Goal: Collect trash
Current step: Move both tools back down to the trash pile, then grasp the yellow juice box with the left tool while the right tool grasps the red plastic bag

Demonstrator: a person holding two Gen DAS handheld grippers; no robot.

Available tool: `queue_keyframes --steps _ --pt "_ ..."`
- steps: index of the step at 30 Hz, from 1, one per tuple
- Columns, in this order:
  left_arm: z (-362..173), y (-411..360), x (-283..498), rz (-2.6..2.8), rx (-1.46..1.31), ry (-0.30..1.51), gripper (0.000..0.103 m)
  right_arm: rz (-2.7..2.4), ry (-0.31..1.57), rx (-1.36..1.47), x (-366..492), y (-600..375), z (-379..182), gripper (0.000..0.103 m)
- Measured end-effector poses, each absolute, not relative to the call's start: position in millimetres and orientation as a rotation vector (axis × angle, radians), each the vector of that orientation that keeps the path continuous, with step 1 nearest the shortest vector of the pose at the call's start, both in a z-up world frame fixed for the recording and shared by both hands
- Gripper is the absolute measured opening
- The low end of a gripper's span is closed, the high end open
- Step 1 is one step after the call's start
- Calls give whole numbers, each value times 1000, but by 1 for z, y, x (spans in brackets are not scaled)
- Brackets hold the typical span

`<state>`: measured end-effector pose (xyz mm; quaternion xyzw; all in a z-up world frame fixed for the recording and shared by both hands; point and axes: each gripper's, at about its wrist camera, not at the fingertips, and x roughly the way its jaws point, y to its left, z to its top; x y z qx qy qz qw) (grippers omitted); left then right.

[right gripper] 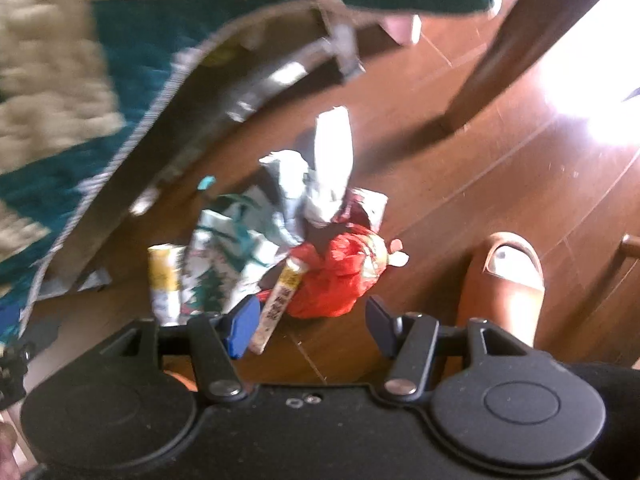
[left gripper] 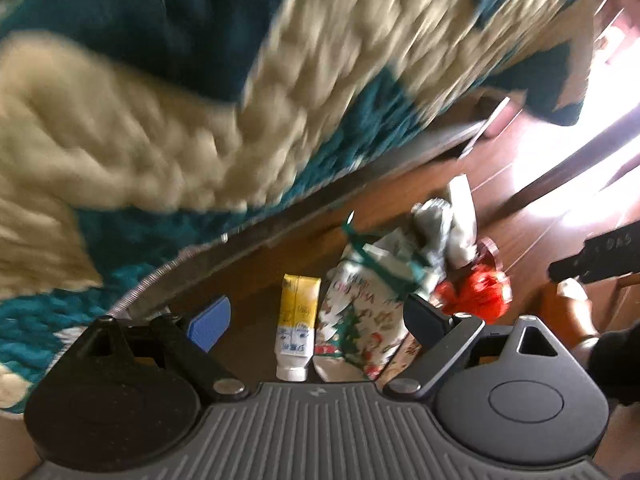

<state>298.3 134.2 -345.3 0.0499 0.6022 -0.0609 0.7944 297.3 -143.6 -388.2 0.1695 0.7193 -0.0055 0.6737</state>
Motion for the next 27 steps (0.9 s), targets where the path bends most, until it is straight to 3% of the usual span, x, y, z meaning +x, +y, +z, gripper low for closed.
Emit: queue_keyframes --steps 12,21,27 --pt "-467 160 323 -63 58 1439 94 -199 1774 498 303 -149 -515 58" --pt "-524 164 337 -53 32 1459 93 -214 1810 512 301 -148 -557 58" --pt "-551 162 345 -46 37 1500 78 -207 1820 514 303 -148 -570 58"
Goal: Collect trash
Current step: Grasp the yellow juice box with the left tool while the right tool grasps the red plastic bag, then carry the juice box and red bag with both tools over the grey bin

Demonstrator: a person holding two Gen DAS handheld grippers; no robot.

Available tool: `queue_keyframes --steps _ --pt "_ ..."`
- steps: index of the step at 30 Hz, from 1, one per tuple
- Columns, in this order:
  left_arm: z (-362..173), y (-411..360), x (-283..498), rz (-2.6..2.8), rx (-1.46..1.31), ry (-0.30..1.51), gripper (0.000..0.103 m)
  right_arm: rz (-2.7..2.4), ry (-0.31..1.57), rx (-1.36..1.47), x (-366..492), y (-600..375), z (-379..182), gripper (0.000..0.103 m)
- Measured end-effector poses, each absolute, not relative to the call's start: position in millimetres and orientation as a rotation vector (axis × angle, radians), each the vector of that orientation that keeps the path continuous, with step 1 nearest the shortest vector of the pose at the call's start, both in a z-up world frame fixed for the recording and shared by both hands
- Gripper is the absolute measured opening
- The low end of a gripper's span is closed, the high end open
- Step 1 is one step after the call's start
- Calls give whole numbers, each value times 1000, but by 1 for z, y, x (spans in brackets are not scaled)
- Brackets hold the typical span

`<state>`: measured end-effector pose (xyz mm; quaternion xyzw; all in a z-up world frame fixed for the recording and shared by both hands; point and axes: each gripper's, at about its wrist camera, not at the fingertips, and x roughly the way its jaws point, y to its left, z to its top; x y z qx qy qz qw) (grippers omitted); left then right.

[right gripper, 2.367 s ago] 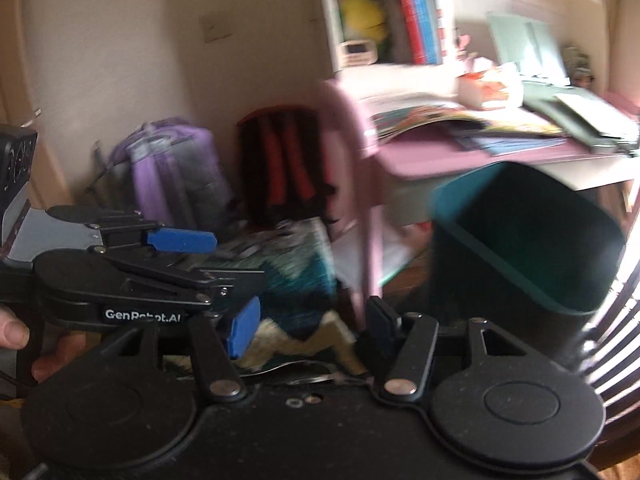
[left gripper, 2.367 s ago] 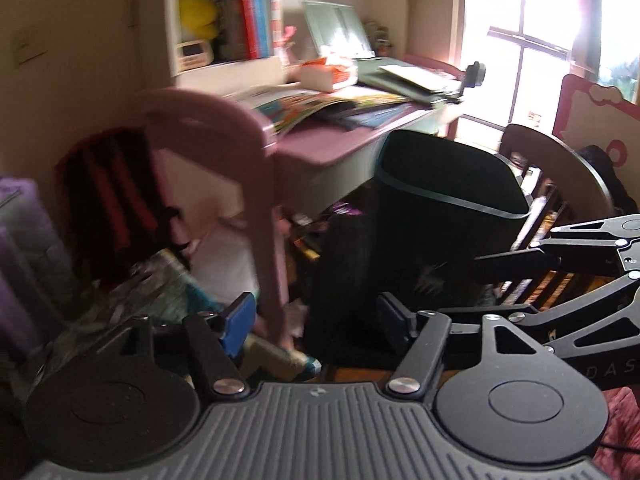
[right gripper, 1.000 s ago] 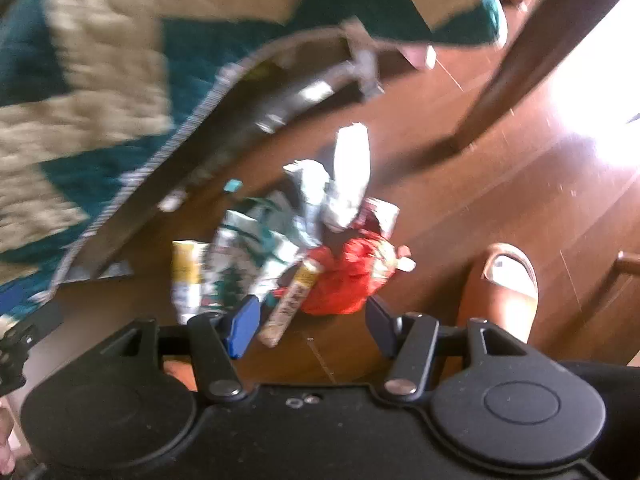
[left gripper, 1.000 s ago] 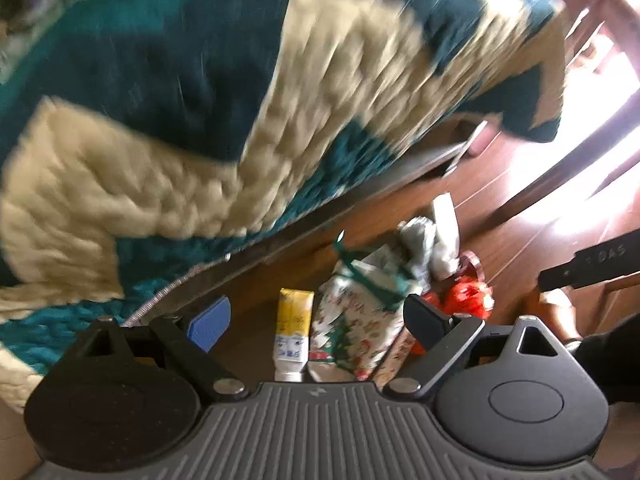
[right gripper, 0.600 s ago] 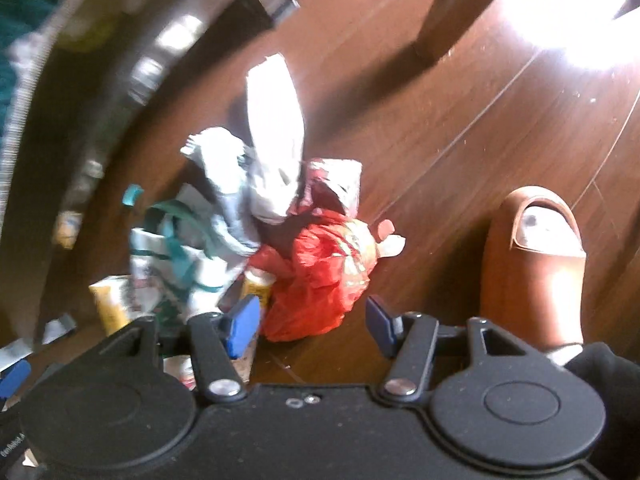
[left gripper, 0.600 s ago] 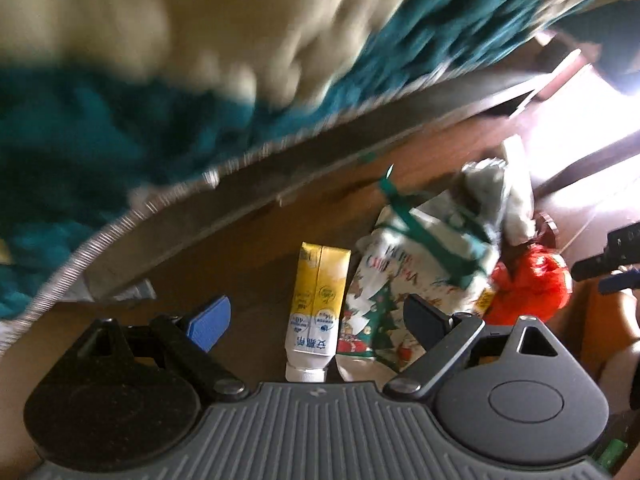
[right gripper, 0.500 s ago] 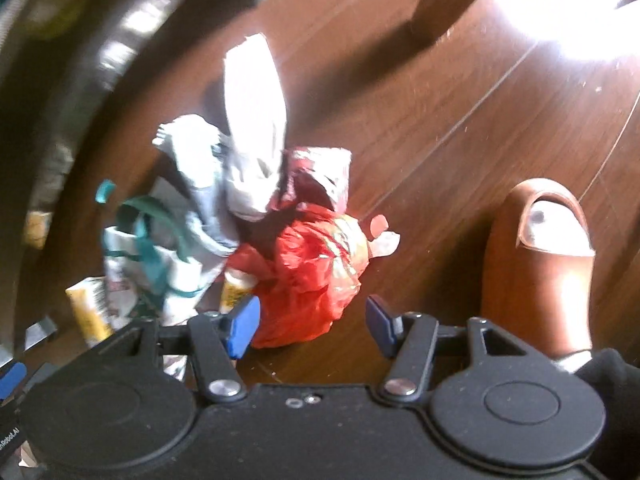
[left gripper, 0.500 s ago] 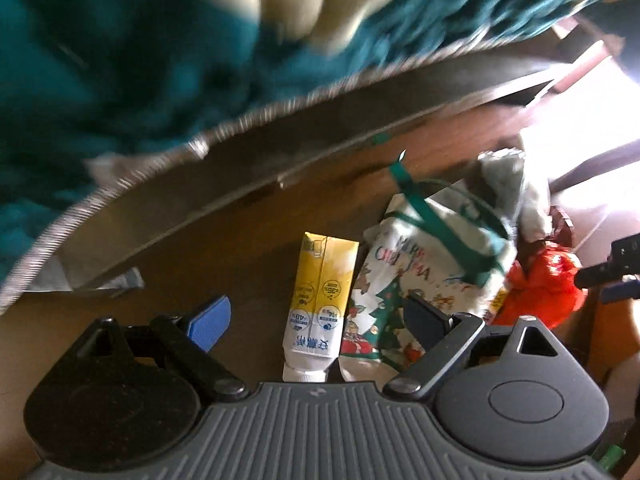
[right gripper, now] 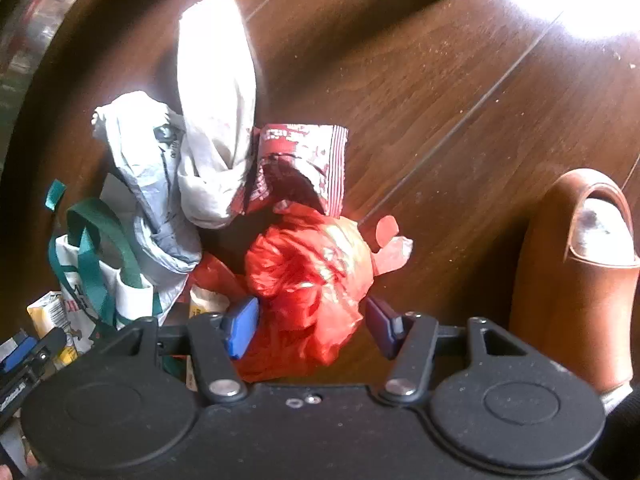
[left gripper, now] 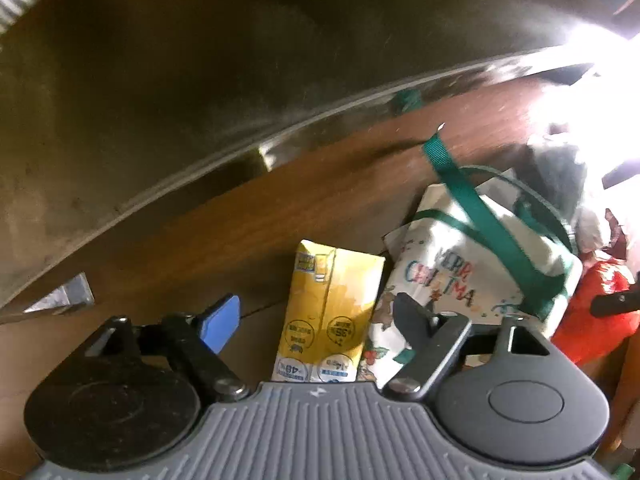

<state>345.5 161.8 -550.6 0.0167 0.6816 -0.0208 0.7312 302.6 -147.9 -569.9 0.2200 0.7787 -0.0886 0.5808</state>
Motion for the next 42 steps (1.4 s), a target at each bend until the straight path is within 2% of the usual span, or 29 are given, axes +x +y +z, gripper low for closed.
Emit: queue_keyframes --steps 2,4,6,8,12,17,24,31,36,42 --pt "-558 165 347 -36 13 1519 70 -201 1825 521 303 -147 -574 58" --pt "-562 168 348 -30 -5 1527 68 -191 1830 508 304 -145 -578 58" --pt "-564 170 348 -33 -17 1528 60 -179 1836 491 304 -146 -583 58" --pt "-565 172 347 -39 -34 1532 47 -174 1828 468 304 -141 -583 57" --pt "-563 173 346 -19 -36 1530 44 -156 1821 401 305 -133 -580 55" --pt "-554 183 340 -2 -47 1535 42 -137 1805 356 304 -119 -568 48" --pt "-519 168 314 -63 150 1561 42 -121 1806 255 303 -105 -529 47" --pt "-454 176 313 -55 176 1507 42 -38 1780 147 298 -89 -459 46" --pt "-407 171 301 -90 169 1448 42 32 1678 31 290 -93 -394 46" --pt "-321 154 284 -125 139 1360 42 113 1531 -18 278 -103 -318 46"
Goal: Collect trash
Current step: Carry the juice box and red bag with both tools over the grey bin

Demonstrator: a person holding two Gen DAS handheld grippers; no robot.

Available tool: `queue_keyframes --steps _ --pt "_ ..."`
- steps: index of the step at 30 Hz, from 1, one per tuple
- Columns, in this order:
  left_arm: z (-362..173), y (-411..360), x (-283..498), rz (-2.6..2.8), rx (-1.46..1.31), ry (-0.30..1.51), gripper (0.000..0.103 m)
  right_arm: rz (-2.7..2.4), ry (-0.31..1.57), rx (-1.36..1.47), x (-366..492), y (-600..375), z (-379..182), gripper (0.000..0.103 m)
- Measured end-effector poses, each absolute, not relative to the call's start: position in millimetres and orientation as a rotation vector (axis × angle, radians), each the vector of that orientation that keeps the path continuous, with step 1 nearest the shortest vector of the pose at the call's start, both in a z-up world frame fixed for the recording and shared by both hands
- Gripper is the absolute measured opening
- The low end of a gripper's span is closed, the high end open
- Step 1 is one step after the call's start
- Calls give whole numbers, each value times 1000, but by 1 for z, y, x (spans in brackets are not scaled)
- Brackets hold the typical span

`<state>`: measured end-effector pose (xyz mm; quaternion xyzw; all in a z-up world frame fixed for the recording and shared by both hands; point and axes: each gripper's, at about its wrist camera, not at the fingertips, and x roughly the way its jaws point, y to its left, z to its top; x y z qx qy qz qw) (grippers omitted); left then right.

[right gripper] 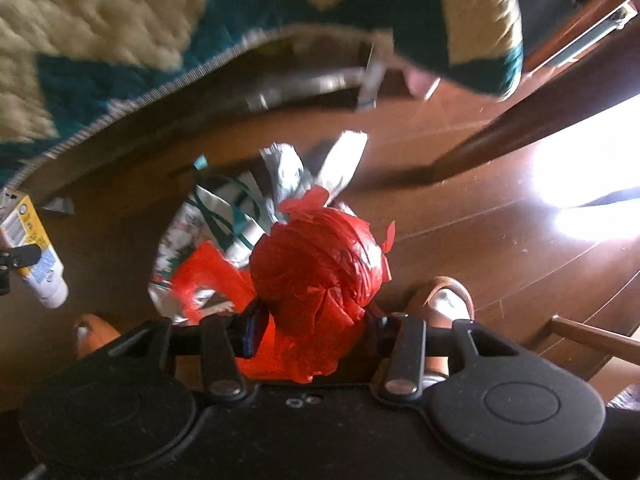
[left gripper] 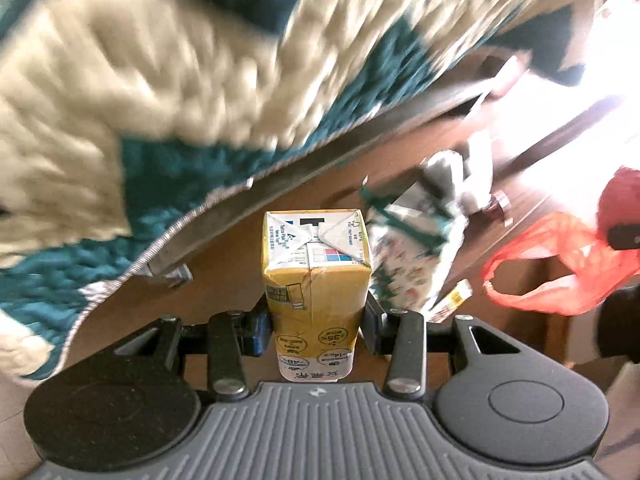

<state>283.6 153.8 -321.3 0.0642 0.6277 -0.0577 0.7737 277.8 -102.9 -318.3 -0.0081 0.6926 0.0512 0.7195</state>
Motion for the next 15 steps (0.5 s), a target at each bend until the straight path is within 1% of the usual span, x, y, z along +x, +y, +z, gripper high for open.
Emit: queue_keyframes --steps 8,15 --pt "-203 114 257 -166 84 1195 42 250 1337 3 248 -127 -201 46" --pt "-103 69 230 -182 97 997 42 315 1101 2 213 -169 -83 46"
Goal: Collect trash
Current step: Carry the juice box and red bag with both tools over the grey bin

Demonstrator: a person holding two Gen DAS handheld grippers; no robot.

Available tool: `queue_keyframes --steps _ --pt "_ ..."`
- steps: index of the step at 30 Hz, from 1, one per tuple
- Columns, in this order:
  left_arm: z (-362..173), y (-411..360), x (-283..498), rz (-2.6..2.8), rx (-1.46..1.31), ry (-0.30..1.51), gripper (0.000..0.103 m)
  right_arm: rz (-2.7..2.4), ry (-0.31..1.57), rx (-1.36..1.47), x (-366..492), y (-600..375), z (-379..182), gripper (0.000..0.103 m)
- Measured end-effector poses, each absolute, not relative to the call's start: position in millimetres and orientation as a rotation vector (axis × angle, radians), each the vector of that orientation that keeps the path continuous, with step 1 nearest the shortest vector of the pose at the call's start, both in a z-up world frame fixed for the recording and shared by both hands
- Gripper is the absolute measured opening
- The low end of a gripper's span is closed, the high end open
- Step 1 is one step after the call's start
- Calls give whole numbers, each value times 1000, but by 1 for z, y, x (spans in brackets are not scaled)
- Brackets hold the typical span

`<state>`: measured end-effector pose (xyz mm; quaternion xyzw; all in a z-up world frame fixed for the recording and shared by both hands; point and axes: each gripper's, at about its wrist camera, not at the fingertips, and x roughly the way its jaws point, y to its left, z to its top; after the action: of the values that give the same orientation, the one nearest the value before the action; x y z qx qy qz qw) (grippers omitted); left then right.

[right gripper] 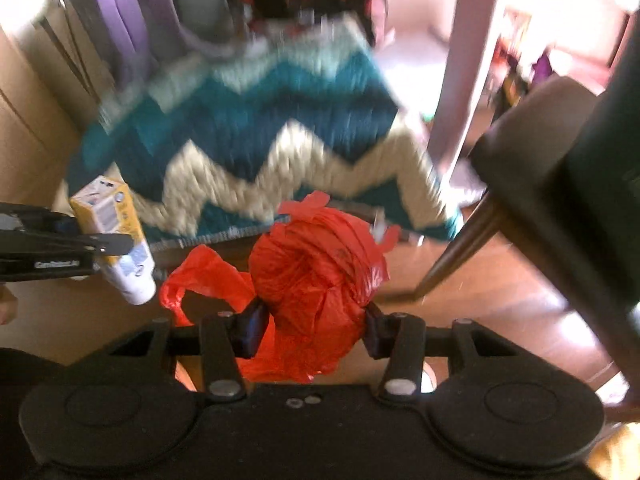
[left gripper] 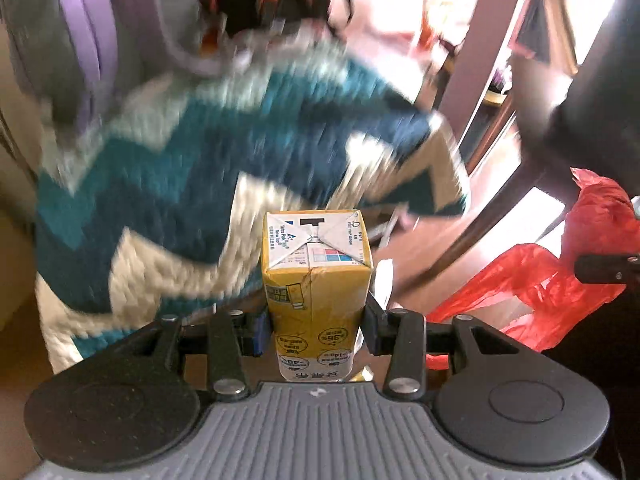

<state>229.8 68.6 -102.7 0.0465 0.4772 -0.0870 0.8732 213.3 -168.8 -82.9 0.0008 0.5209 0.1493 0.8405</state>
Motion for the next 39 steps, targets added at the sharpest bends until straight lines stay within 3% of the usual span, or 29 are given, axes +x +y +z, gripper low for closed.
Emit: queue_keyframes --steps 10,26,33,39 --pt "25 -19 202 -264 97 766 42 342 852 1 168 -242 43 46" --pt "177 -202 213 -470 171 524 43 98 636 50 168 -395 152 46" --pt "216 -285 239 -532 185 442 43 -62 567 29 186 -447 176 46" --pt "210 -347 273 -529 224 435 43 -163 570 -63 208 -476 166 46"
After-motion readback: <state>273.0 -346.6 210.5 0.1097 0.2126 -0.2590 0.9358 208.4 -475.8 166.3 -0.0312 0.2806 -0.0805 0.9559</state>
